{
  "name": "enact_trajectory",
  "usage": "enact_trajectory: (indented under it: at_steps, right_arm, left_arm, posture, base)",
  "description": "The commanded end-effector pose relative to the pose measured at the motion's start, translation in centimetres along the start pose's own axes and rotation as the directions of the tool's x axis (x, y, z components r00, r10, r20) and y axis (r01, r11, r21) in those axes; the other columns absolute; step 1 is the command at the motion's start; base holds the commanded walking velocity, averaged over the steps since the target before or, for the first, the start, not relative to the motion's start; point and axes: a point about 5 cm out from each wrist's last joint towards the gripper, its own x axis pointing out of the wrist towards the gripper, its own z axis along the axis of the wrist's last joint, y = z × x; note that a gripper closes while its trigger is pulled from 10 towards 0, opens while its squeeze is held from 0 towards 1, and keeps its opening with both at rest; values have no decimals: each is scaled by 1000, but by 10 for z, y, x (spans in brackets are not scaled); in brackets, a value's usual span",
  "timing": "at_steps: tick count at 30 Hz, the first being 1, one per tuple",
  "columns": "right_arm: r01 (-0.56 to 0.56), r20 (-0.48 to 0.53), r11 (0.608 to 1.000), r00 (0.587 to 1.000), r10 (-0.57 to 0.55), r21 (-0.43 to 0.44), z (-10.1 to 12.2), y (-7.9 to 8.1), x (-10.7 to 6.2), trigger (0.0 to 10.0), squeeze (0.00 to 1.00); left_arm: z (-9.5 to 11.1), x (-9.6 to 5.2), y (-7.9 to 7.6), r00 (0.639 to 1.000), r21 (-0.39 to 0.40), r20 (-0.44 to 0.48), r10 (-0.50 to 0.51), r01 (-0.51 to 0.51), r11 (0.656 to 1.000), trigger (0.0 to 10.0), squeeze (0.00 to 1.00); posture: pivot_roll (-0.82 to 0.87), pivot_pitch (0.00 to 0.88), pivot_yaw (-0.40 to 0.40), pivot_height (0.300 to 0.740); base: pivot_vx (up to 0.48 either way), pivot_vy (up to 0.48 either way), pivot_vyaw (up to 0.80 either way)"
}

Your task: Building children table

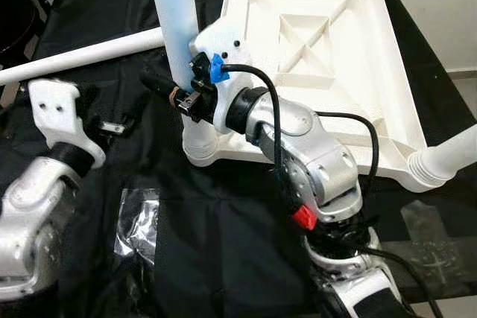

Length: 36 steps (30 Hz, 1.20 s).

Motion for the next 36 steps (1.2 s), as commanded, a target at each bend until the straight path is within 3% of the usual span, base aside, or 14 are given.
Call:
enact_trajectory:
  at_steps: [1, 3, 7, 15, 17, 18, 20, 21, 23, 24, 26, 28, 32, 36]
  right_arm:
    - [-3, -153, 996, 988, 17, 87, -32, 3, -1, 10000, 0]
    - [-16, -160, 996, 987, 30, 90, -33, 7, -1, 10000, 0]
    - [-17, -164, 996, 986, 32, 92, -34, 9, -1, 10000, 0]
    - [44, -188, 995, 982, -26, 92, -45, 12, -3, 10000, 0]
    - [100, -216, 992, 973, -82, 75, -58, 10, -3, 10000, 0]
    - [100, -216, 992, 973, -82, 75, -58, 10, -3, 10000, 0]
    - [151, -244, 986, 961, -130, 67, -70, 10, -4, 10000, 0]
    - [151, -244, 986, 961, -130, 67, -70, 10, -4, 10000, 0]
    - [190, -257, 979, 952, -165, 75, -77, 10, -3, 10000, 0]
    - [190, -257, 979, 952, -165, 75, -77, 10, -3, 10000, 0]
    - [226, -252, 971, 947, -200, 76, -79, 8, -1, 10000, 0]
    - [250, -247, 964, 943, -222, 89, -80, 7, -1, 10000, 0]
    - [289, -241, 952, 936, -258, 105, -81, 4, -1, 10000, 0]
    - [302, -237, 948, 933, -271, 106, -81, 2, 0, 10000, 0]
  left_arm:
    - [10, -1, 11, 1000, -42, 26, -15, 17, 999, 10000, 0]
    - [28, 5, 16, 996, -53, 74, -58, 62, 997, 10000, 0]
    - [41, 10, 15, 988, -50, 110, -106, 112, 992, 10000, 0]
    - [64, 20, -5, 937, -75, 165, -308, 323, 943, 10000, 0]
    - [75, 23, -16, 894, -87, 188, -406, 427, 900, 10000, 0]
    - [75, 23, -16, 894, -87, 188, -406, 427, 900, 10000, 0]
    - [85, 24, -25, 841, -98, 206, -500, 527, 844, 10000, 0]
    - [85, 24, -25, 841, -98, 206, -500, 527, 844, 10000, 0]
    - [92, 24, -31, 785, -105, 226, -577, 608, 787, 10000, 0]
    - [92, 24, -31, 785, -105, 226, -577, 608, 787, 10000, 0]
    - [100, 22, -36, 731, -111, 251, -635, 673, 731, 10000, 0]
    - [104, 20, -38, 700, -115, 257, -666, 707, 698, 10000, 0]
    - [104, 16, -41, 665, -124, 244, -706, 743, 657, 10000, 0]
    - [103, 15, -42, 657, -129, 239, -715, 751, 648, 10000, 0]
  posture:
    - [23, 338, -19, 740]
    - [26, 329, -21, 740]
    - [27, 325, -22, 740]
    - [33, 306, -26, 740]
    - [33, 302, -24, 740]
    - [33, 302, -24, 740]
    - [35, 298, -25, 740]
    - [35, 298, -25, 740]
    - [42, 291, -23, 740]
    - [42, 291, -23, 740]
    - [43, 290, -21, 740]
    - [43, 290, -21, 740]
    - [46, 288, -18, 740]
    - [46, 288, -18, 740]
  base:
    - [0, 0, 0]
    - [0, 0, 0]
    - [0, 0, 0]
    - [0, 0, 0]
    - [0, 0, 0]
    - [0, 0, 0]
    - [0, 0, 0]
    - [0, 0, 0]
    - [0, 0, 0]
    - [0, 0, 0]
    - [0, 0, 0]
    - [0, 0, 0]
    - [0, 0, 0]
    - [0, 0, 0]
